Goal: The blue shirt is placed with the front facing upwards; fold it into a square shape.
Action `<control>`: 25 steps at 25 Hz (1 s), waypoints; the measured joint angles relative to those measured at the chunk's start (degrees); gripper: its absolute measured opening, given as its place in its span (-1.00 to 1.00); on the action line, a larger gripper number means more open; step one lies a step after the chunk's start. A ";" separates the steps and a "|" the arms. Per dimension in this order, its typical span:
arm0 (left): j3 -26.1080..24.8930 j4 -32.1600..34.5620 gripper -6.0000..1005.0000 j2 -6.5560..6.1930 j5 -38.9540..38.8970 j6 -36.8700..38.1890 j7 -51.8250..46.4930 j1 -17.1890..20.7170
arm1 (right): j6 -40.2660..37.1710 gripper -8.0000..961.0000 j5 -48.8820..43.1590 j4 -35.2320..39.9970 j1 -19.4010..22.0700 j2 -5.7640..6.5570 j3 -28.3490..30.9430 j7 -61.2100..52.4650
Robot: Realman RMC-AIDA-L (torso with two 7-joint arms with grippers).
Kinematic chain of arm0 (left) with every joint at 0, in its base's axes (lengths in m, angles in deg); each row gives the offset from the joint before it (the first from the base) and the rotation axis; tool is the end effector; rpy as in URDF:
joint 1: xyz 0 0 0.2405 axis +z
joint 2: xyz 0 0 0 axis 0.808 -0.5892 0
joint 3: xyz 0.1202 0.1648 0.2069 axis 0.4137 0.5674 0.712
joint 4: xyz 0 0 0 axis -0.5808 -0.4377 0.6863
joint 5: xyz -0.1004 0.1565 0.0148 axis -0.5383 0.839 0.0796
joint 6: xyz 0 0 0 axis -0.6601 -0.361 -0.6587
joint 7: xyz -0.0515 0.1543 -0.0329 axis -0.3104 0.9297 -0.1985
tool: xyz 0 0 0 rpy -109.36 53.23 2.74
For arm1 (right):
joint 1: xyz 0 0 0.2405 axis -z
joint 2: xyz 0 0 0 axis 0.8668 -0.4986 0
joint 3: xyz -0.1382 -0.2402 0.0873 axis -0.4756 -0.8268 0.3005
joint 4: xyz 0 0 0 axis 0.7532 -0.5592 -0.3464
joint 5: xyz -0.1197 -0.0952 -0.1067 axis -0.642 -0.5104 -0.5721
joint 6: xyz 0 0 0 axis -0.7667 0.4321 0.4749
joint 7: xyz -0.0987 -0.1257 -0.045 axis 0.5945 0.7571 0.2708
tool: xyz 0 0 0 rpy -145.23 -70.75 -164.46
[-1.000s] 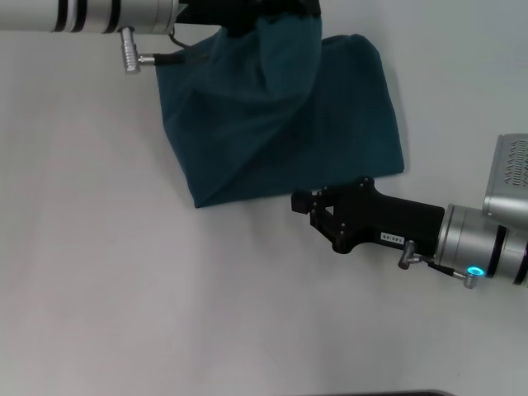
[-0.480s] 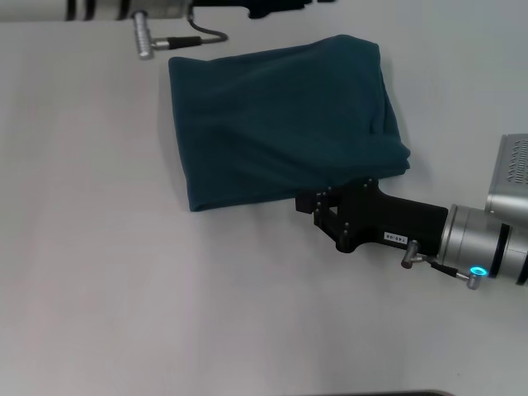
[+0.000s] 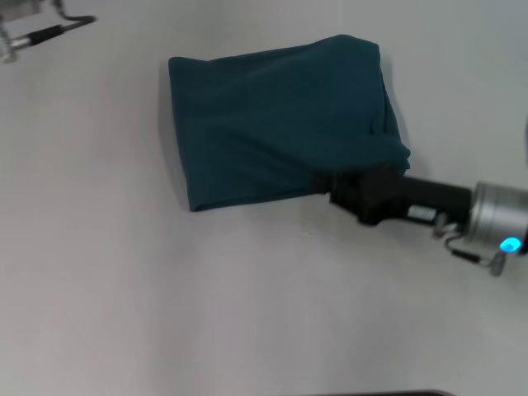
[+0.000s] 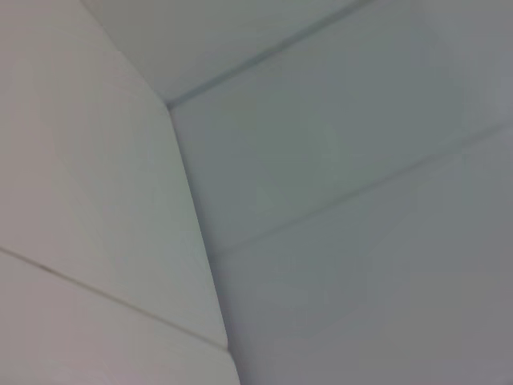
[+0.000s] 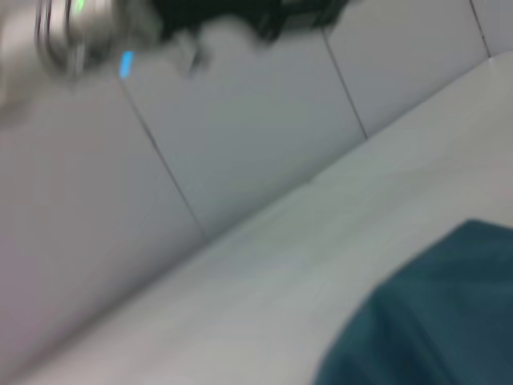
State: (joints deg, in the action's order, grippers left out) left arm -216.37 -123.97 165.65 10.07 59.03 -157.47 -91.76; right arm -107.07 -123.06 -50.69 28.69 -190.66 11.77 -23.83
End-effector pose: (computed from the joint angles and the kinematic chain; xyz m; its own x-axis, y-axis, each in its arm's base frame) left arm -0.1789 0.4085 0.0072 0.0097 0.8141 0.5806 0.8749 -0.2880 0.3893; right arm 0.2800 0.2914 -0.0956 0.5621 -0.5230 -0.6408 -0.6545 -0.7549 0.0420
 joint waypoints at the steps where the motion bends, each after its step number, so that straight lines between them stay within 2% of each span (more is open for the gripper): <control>1: -1.24 0.00 0.34 -0.04 0.00 0.25 0.23 0.79 | -2.33 -0.65 0.08 2.80 -0.39 0.05 -0.26 -4.96; 5: -2.70 0.18 0.55 -0.39 -0.06 0.69 1.34 2.84 | -12.90 -0.64 0.05 15.22 -2.20 0.37 -2.98 -24.14; 7: -2.74 0.24 0.67 -0.51 -0.08 0.72 2.01 3.37 | -19.53 -0.64 1.05 20.03 -3.21 1.25 -3.27 -30.75; 8: -2.74 0.24 0.73 -0.53 -0.08 0.73 2.39 3.54 | -21.68 -0.54 1.55 21.99 -3.68 1.78 -3.35 -33.60; 9: -2.77 0.24 0.79 -0.54 -0.08 0.73 2.77 3.63 | -23.40 -0.44 2.18 23.95 -4.26 2.58 -3.39 -36.80; 11: -2.86 0.26 0.79 -0.55 -0.08 0.76 3.52 3.75 | -24.11 -0.25 2.62 26.95 -5.64 5.19 -4.76 -46.79; 12: -2.90 0.28 0.79 -0.55 -0.08 0.81 3.81 3.82 | -23.47 -0.15 2.44 27.78 -6.41 7.05 -6.53 -52.11; 13: -2.94 0.31 0.79 -0.55 -0.08 0.85 4.09 3.93 | -22.80 -0.11 2.30 28.21 -7.09 9.09 -9.06 -57.75; 14: -2.96 0.34 0.79 -0.56 -0.08 0.89 4.23 4.04 | -22.22 -0.07 2.27 28.59 -7.57 10.59 -10.87 -61.41; 17: -2.95 0.06 0.79 -0.45 -0.08 1.20 4.48 4.68 | -19.88 0.05 2.12 29.57 -8.77 14.26 -14.60 -70.14; 21: -2.95 -0.20 0.79 -0.29 -0.08 1.77 4.98 5.79 | -16.35 0.20 2.06 29.79 -10.04 16.70 -17.30 -78.26; 23: -3.00 -0.21 0.79 -0.37 -0.08 2.40 5.31 6.19 | -14.53 0.28 2.05 29.84 -10.70 17.16 -19.09 -81.83; 25: -3.18 -0.25 0.79 -0.45 -0.08 2.73 5.65 6.50 | -12.13 0.40 2.04 29.83 -11.23 17.09 -20.15 -84.41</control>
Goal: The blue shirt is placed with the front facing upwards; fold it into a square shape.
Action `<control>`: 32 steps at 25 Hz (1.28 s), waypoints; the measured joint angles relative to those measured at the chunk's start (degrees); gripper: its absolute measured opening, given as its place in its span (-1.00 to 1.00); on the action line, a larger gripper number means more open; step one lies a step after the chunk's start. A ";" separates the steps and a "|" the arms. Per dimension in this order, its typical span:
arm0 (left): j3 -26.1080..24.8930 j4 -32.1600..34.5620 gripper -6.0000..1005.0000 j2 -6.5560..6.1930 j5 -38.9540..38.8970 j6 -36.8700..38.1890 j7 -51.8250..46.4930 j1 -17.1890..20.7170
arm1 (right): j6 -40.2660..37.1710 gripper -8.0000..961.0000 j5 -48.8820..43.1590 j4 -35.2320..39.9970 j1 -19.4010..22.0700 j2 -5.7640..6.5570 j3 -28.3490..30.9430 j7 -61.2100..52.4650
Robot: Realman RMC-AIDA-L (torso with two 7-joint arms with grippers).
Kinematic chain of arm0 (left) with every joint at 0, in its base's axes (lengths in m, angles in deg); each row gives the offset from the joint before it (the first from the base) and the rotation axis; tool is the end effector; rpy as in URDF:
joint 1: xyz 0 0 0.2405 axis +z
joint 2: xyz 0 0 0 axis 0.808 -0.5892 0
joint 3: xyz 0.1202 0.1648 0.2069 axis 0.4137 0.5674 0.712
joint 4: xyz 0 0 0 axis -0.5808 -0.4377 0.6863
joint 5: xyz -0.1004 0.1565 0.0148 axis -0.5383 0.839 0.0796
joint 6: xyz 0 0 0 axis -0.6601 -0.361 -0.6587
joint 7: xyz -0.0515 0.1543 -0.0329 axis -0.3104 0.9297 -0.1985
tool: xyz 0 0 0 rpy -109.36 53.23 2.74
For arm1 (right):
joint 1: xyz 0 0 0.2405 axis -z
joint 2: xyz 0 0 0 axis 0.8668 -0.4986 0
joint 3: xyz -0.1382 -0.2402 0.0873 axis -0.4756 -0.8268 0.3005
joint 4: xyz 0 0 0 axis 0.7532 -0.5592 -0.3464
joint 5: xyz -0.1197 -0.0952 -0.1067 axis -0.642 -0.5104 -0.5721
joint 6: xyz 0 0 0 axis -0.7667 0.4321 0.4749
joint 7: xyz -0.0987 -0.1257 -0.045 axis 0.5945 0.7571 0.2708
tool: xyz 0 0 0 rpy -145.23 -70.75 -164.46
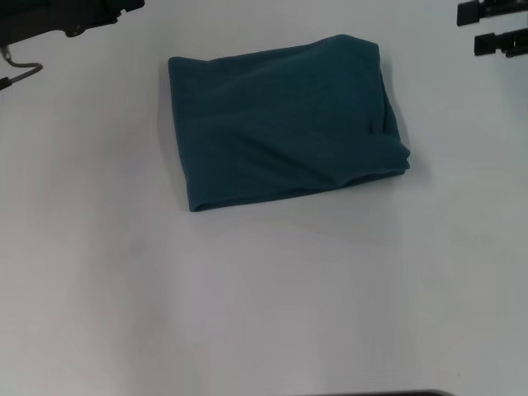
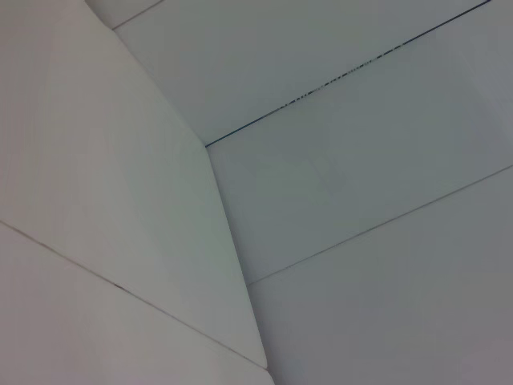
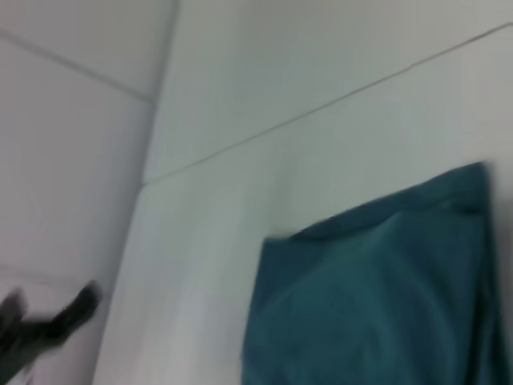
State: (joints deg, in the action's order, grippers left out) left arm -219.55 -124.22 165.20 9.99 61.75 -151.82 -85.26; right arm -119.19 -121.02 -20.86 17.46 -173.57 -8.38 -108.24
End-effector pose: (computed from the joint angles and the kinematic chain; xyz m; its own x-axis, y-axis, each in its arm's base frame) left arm -0.2261 0.3835 0.0188 -0.0073 0.7793 0.6267 0.8948 -0.2746 0.3520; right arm 0.2708 0.4009 0.0933 0.0655 -0.9362 -0.3452 -0.9858 -0.1144 0.1229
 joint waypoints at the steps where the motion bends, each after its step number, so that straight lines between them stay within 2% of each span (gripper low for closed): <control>1: -0.04 -0.07 0.79 -0.02 0.00 0.11 0.14 0.17 | 1.85 0.47 -0.04 -0.17 -0.35 -0.13 -0.94 -1.33; 3: -0.10 -0.26 0.79 -0.10 0.00 0.18 0.34 0.41 | 5.31 0.59 -0.14 -0.55 -1.02 -0.33 -3.60 -4.21; 5: -0.37 -0.37 0.79 -0.13 0.00 0.24 0.63 0.51 | 8.49 0.59 -0.23 -0.90 -1.74 -0.77 -7.07 -6.80; 8: -1.20 -0.54 0.79 -0.06 0.00 0.64 0.90 0.64 | 12.04 0.59 -0.26 -1.49 -2.91 -2.14 -9.61 -8.56; 13: -1.83 -0.68 0.79 0.20 -0.30 1.16 0.94 0.97 | 20.35 0.58 -0.26 -3.84 -4.67 -5.15 -11.89 -9.00; 18: -1.85 -0.72 0.79 0.16 -2.03 1.24 0.94 1.24 | 28.30 0.58 -1.23 -7.87 -6.51 -6.33 -17.73 -9.26; 24: -1.86 -0.65 0.79 0.19 -2.13 1.33 0.93 1.26 | 32.73 0.58 -1.89 -9.63 -7.31 -8.84 -20.12 -9.34; 27: -1.86 -0.64 0.79 0.20 -2.16 1.33 0.92 1.35 | 33.22 0.58 -1.54 -9.83 -7.35 -9.41 -19.90 -9.36; 32: -1.86 -0.41 0.79 0.20 -2.19 1.32 1.26 1.50 | 34.38 0.58 -1.44 -10.97 -7.44 -9.69 -19.85 -9.40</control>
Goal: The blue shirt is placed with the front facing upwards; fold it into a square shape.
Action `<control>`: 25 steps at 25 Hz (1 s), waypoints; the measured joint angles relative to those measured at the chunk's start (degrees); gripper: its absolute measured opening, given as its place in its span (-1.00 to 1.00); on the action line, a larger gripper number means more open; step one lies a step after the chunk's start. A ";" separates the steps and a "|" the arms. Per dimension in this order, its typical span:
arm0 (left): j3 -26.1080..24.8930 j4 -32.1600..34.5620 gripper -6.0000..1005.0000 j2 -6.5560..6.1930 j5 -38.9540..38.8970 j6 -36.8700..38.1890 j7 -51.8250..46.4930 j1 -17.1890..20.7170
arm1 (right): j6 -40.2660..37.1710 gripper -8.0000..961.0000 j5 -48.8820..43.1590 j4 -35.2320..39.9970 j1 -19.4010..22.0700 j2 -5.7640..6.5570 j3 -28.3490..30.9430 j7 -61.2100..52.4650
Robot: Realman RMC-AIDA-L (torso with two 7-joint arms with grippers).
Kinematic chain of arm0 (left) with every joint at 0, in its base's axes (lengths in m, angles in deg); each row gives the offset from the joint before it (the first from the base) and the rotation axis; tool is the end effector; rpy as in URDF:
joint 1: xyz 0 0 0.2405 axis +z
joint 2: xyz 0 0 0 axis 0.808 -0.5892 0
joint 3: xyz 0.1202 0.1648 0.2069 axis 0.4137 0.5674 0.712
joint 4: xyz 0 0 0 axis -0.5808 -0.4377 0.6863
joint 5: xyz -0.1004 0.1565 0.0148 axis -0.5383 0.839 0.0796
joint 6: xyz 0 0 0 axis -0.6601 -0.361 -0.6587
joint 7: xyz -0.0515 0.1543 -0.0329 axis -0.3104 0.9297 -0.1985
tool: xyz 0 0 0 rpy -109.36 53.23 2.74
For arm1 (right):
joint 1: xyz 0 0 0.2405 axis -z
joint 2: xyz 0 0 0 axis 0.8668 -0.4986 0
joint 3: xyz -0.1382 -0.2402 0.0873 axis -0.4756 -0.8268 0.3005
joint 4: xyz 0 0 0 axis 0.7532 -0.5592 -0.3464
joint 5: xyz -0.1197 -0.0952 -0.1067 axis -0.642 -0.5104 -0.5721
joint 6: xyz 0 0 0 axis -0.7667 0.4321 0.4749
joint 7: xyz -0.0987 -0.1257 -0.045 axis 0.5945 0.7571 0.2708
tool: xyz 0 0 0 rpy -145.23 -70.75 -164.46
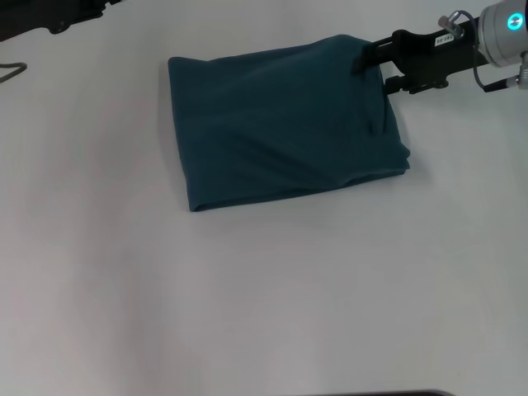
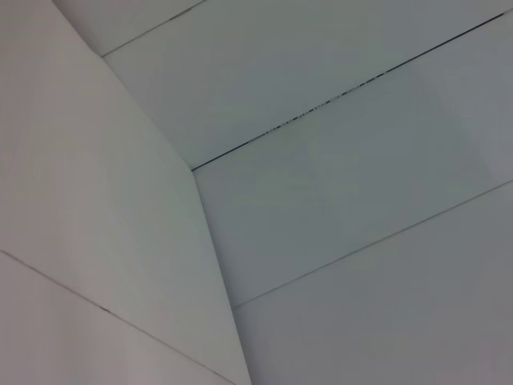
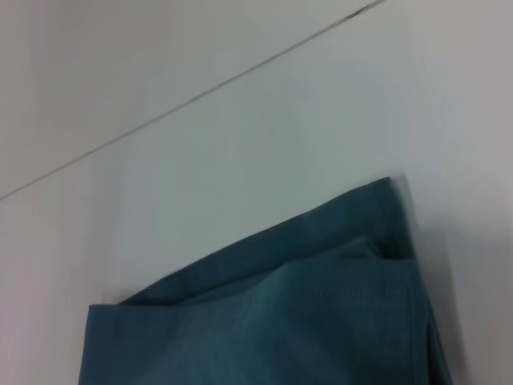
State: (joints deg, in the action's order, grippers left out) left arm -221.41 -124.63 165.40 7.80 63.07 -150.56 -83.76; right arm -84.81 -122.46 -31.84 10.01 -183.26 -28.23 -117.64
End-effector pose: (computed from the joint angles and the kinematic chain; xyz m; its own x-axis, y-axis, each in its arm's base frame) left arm -0.2315 0.3773 0.0277 -0.0317 0.7540 0.6561 0.8809 -0.2890 0.3748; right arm 0.2632 0.4450 -0.0277 0.0168 -0.9230 -0.3844 -0.9921 0.0323 -0.1211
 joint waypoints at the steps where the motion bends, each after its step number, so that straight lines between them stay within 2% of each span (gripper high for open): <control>1: 0.00 0.09 0.79 0.01 0.00 -0.04 0.11 0.02 | 0.17 0.58 0.03 -0.08 0.00 -0.05 0.00 0.00; 6: 0.00 0.21 0.79 0.07 0.00 -0.31 0.27 0.18 | 1.18 0.58 -0.04 -0.16 -0.09 -0.51 0.01 -0.01; 14: 0.00 0.21 0.79 -0.08 0.00 -0.40 0.38 0.14 | 1.92 0.35 0.63 -0.17 -0.14 -0.61 0.53 0.19; 25: 0.00 0.22 0.79 -0.05 0.00 -0.76 0.42 -0.24 | 2.28 -0.15 0.66 0.36 -0.35 -0.67 0.10 0.67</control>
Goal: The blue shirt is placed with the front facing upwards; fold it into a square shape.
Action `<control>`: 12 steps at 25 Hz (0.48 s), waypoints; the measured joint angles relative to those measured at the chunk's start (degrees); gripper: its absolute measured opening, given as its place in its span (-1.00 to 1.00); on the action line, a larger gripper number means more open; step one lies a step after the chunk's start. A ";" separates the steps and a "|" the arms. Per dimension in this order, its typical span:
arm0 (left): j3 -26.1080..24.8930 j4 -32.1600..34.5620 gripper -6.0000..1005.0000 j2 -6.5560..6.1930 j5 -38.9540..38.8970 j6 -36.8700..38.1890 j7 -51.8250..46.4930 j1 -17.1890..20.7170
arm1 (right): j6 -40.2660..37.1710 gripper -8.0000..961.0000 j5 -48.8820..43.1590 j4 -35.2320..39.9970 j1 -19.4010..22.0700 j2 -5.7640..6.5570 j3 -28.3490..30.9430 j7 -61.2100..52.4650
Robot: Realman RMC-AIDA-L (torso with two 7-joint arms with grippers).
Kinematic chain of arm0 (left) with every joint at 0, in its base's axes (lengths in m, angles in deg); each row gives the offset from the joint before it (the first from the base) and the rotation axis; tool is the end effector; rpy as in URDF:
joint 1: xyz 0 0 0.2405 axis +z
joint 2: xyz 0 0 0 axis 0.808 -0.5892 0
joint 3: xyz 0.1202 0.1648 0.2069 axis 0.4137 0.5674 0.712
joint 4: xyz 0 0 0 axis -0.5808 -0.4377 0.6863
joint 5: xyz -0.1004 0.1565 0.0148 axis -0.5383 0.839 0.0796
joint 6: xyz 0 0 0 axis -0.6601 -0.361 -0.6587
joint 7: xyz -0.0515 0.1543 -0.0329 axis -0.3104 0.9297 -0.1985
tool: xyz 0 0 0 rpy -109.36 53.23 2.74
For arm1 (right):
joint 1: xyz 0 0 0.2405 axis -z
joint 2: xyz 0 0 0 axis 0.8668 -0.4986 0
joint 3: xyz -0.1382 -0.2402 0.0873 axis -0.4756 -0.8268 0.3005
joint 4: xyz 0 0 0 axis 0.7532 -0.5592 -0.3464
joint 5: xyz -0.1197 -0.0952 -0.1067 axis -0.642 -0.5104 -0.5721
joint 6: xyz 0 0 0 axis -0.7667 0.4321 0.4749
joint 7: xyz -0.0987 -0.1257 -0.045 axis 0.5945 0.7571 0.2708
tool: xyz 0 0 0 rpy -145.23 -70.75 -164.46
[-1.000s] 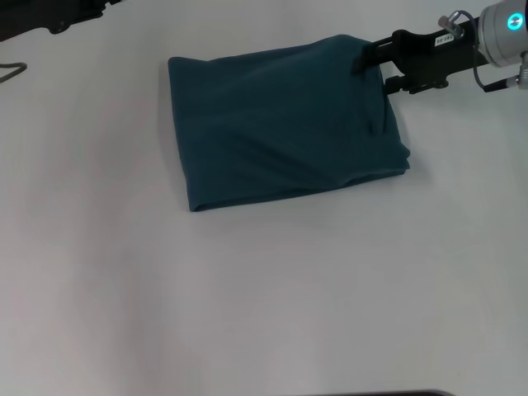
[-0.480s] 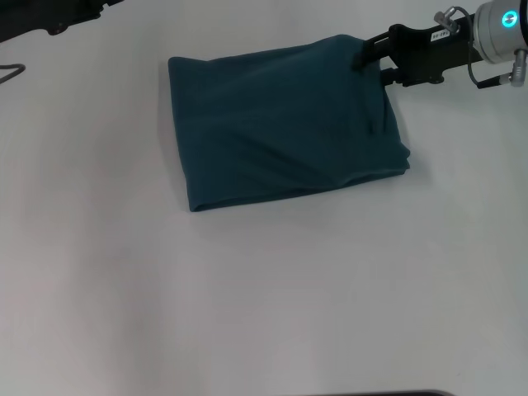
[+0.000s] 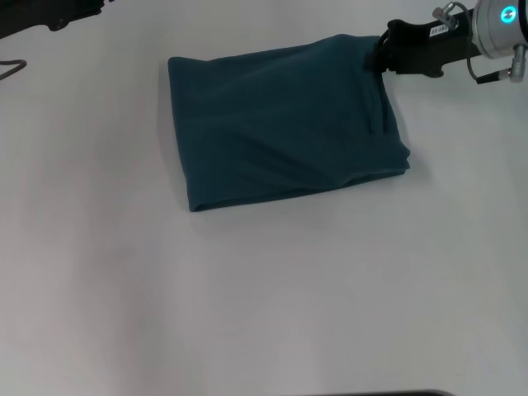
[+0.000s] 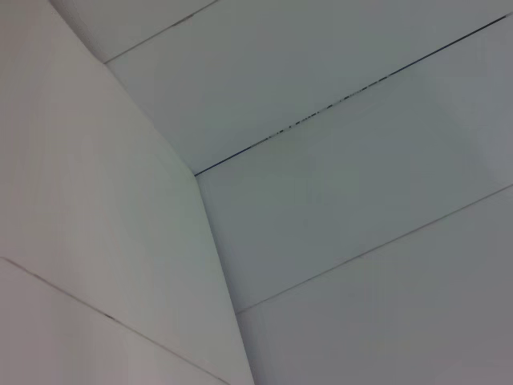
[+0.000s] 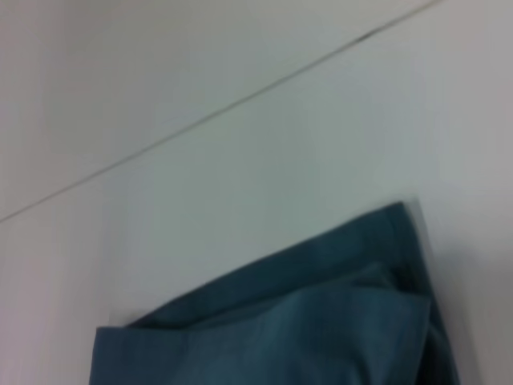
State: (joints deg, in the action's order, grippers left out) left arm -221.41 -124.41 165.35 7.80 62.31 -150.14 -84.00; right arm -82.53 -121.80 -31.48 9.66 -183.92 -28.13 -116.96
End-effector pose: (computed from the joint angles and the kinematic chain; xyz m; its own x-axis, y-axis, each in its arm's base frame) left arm -0.2316 0.3798 0.0280 -0.0294 0.7471 0.6641 0.8837 -0.2910 0.3665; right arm 0.2583 0.4516 -0.0295 0.0342 -0.9080 -0.4175 -0.9924 0.0185 -0.1214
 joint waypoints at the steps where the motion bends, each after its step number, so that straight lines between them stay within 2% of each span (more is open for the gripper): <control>1: 0.00 0.00 0.79 0.00 0.00 0.00 0.00 -0.02 | 0.19 -0.22 0.02 0.35 0.03 -0.01 0.00 0.30; 6: -0.01 0.00 0.79 0.01 0.00 -0.02 0.01 -0.04 | 1.08 -0.60 0.17 1.61 -0.13 -0.42 -0.02 3.09; 12: -0.05 0.00 0.79 -0.04 -0.09 -0.01 -0.01 -0.05 | 1.08 -0.72 -0.17 2.57 -0.91 -1.15 -0.15 4.59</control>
State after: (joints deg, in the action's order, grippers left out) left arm -221.46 -124.41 165.30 7.71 62.30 -150.15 -84.05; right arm -81.45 -121.97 -28.91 8.75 -185.08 -28.28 -112.37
